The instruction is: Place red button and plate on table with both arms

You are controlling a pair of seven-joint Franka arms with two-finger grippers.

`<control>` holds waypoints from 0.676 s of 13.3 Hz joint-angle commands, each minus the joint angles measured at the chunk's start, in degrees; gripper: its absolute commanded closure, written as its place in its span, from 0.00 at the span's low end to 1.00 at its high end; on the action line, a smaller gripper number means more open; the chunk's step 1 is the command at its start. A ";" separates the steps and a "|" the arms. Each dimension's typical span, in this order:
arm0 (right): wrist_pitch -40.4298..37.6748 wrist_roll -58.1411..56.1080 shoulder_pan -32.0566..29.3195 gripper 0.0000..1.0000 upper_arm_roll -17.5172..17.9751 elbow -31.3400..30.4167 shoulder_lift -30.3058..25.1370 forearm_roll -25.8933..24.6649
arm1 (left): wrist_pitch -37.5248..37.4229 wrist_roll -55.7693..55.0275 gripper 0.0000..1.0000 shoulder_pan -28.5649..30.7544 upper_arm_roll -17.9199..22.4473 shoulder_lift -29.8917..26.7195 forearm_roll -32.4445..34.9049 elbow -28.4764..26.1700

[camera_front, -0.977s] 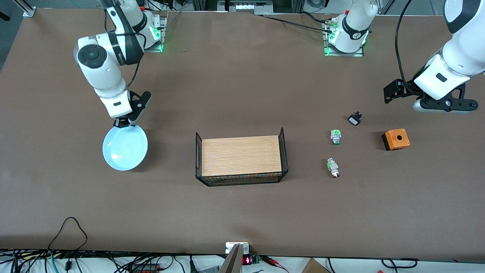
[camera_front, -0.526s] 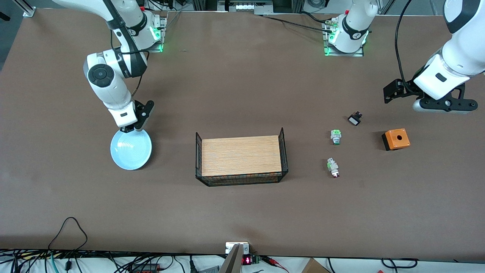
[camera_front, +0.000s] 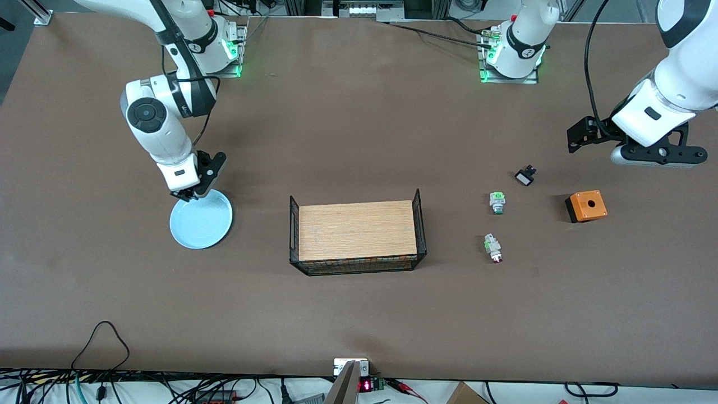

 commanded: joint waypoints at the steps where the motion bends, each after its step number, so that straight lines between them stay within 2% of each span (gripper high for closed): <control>1: -11.91 7.80 -0.75 0.00 0.59 5.67 -2.08 0.94 | -0.83 1.16 0.00 -0.04 0.07 0.81 -0.57 1.73; 2: -16.06 11.76 -0.66 0.00 0.59 7.69 -2.35 2.16 | -0.83 1.16 0.00 -0.13 0.07 0.81 -0.57 1.73; 5: -22.49 19.25 -0.84 0.00 0.24 11.57 -3.84 13.74 | -0.92 1.07 0.00 -0.22 0.07 0.72 -0.48 1.73; 7: -26.80 21.11 -0.75 0.00 -1.77 14.90 -4.28 16.23 | -0.92 1.16 0.00 -0.22 0.07 0.81 -0.48 1.82; 9: -30.49 21.38 -0.75 0.00 -2.04 19.46 -5.07 16.32 | -1.18 0.99 0.00 -0.22 -0.01 0.72 -0.48 1.82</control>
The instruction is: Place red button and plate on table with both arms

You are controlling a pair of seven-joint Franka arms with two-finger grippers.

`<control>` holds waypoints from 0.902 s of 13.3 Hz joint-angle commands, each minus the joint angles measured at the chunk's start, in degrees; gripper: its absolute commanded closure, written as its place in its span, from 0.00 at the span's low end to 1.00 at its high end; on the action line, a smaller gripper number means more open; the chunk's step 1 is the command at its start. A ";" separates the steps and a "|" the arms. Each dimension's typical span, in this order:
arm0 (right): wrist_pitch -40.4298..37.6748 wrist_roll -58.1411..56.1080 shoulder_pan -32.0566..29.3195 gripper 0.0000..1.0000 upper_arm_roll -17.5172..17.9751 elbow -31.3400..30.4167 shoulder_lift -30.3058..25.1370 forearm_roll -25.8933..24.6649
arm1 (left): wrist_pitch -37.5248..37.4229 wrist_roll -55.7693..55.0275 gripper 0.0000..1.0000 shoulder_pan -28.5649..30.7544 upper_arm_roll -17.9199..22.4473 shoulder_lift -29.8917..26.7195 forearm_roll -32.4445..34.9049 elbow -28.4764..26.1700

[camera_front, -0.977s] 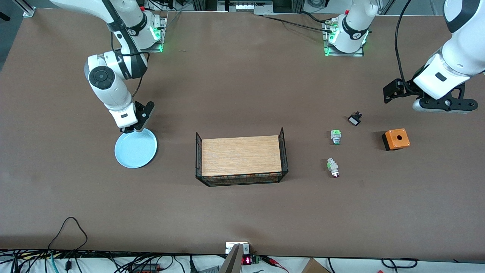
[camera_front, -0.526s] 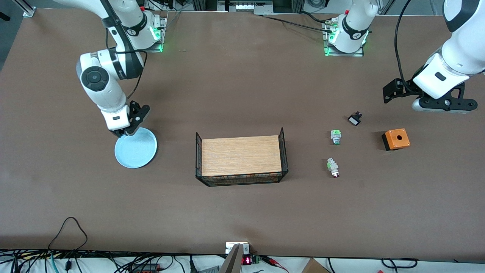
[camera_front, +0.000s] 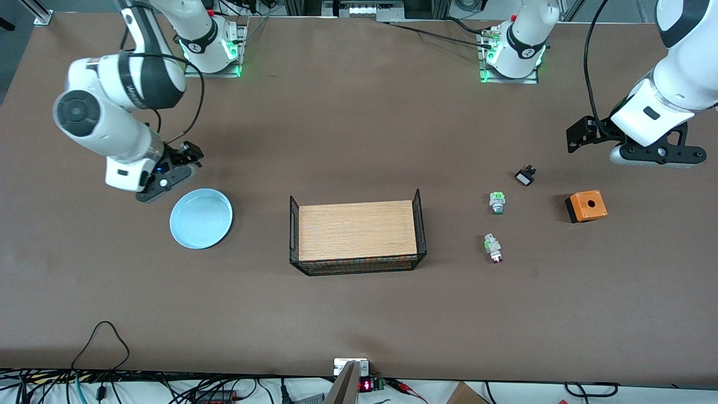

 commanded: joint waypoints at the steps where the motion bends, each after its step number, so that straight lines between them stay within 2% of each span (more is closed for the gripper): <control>1: -8.44 5.17 -0.41 0.00 -0.98 7.87 -0.66 1.38 | -1.18 1.01 0.00 -0.16 0.01 0.70 -0.48 1.77; 2: -12.05 9.73 -0.41 0.00 -1.77 11.22 -0.58 1.29 | -1.18 1.10 0.00 -0.16 0.01 0.70 -0.48 1.77; 4: -14.89 11.79 -0.50 0.00 -2.39 15.89 -0.49 1.29 | -1.18 1.10 0.00 -0.16 0.01 0.70 -0.48 1.77; 8: -15.60 15.14 -0.32 0.00 -4.67 18.46 -2.85 1.38 | -1.18 1.10 0.00 -0.16 0.01 0.70 -0.57 1.77; 12: -18.15 25.59 -0.50 0.00 -5.11 19.59 -7.86 2.51 | -1.18 1.01 0.00 -0.16 -0.51 0.70 -0.57 1.77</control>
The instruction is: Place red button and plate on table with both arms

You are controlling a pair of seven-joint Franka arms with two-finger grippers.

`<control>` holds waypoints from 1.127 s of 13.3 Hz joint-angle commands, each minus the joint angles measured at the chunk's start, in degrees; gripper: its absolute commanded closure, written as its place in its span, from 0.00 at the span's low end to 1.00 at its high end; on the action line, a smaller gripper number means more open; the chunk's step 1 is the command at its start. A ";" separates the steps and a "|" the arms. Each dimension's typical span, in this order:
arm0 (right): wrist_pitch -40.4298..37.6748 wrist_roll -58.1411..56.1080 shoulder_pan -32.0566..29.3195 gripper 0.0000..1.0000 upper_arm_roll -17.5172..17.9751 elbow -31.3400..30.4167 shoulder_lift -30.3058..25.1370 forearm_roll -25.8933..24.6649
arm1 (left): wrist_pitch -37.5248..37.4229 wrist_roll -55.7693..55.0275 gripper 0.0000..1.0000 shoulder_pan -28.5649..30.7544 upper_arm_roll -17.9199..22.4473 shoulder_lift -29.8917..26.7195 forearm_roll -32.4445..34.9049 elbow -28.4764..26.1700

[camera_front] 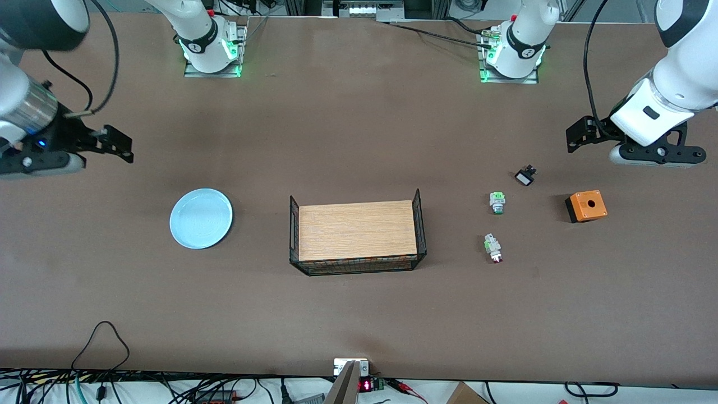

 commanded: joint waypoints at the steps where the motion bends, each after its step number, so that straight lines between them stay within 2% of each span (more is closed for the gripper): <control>1: -2.60 3.43 -0.06 0.00 -1.75 0.76 -2.45 4.25 | -1.18 0.98 0.00 -0.12 -0.48 0.68 -0.48 1.68; 3: -6.18 3.51 0.03 0.00 -3.17 2.16 -2.54 6.73 | -1.18 0.98 0.00 -0.12 -0.56 0.68 -0.57 1.68; 6: -8.14 3.08 0.73 0.00 -2.20 3.56 -2.02 4.20 | -1.18 0.98 0.00 -0.12 -0.57 0.68 -0.57 1.76; 8: -8.75 2.99 2.57 0.00 -2.29 6.89 -1.58 -0.53 | -1.18 0.98 0.00 -0.12 -0.57 0.68 -0.57 1.68; 15: -9.28 5.27 3.55 0.00 -2.38 8.05 -1.14 -1.17 | -1.18 0.98 0.00 -0.12 -0.65 0.68 -0.57 1.68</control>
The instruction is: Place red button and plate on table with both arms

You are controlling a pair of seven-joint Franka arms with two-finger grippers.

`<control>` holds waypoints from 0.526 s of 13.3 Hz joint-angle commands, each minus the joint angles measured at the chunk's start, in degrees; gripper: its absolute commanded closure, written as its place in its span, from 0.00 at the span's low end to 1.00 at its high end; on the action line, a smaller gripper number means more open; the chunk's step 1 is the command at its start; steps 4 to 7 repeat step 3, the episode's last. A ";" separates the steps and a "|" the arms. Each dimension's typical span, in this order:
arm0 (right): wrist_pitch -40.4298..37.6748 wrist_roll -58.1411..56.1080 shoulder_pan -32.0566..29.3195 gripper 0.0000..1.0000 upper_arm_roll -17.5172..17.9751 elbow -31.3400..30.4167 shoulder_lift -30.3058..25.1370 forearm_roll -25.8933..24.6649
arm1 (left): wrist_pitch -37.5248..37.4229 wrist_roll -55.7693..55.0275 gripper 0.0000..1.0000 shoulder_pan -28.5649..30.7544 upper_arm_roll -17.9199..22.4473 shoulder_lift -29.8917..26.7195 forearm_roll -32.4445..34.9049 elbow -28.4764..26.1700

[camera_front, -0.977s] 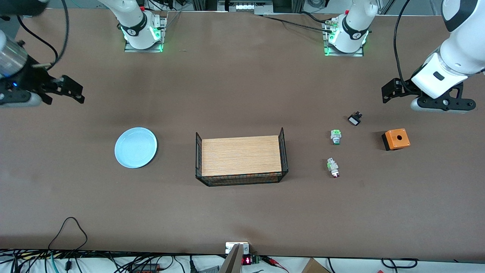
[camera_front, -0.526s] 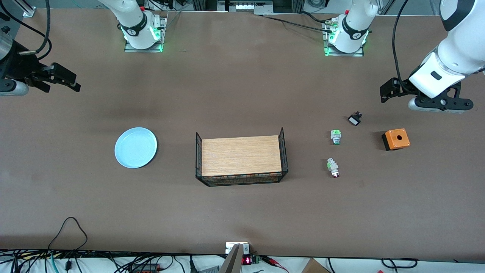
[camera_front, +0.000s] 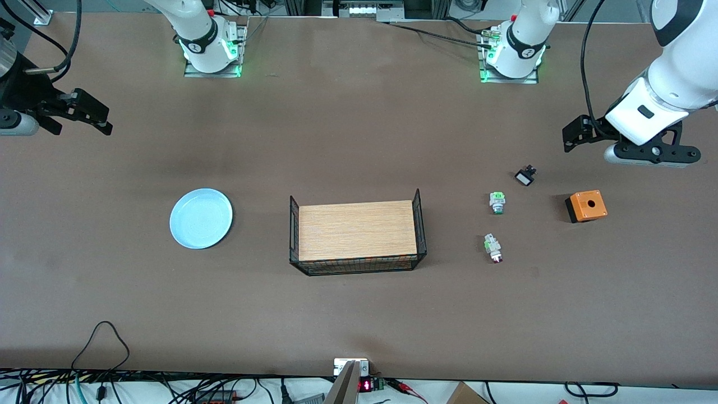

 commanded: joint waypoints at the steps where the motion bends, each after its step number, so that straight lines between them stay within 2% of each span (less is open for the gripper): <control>1: -1.58 1.01 0.65 0.00 -0.16 2.99 0.95 -0.78 | -1.18 0.98 0.00 -0.10 -0.03 0.68 -0.57 1.65; 7: -1.75 1.01 0.56 0.00 -0.25 3.08 1.30 -0.35 | -1.18 0.98 0.00 -0.10 -0.03 0.68 -0.57 1.65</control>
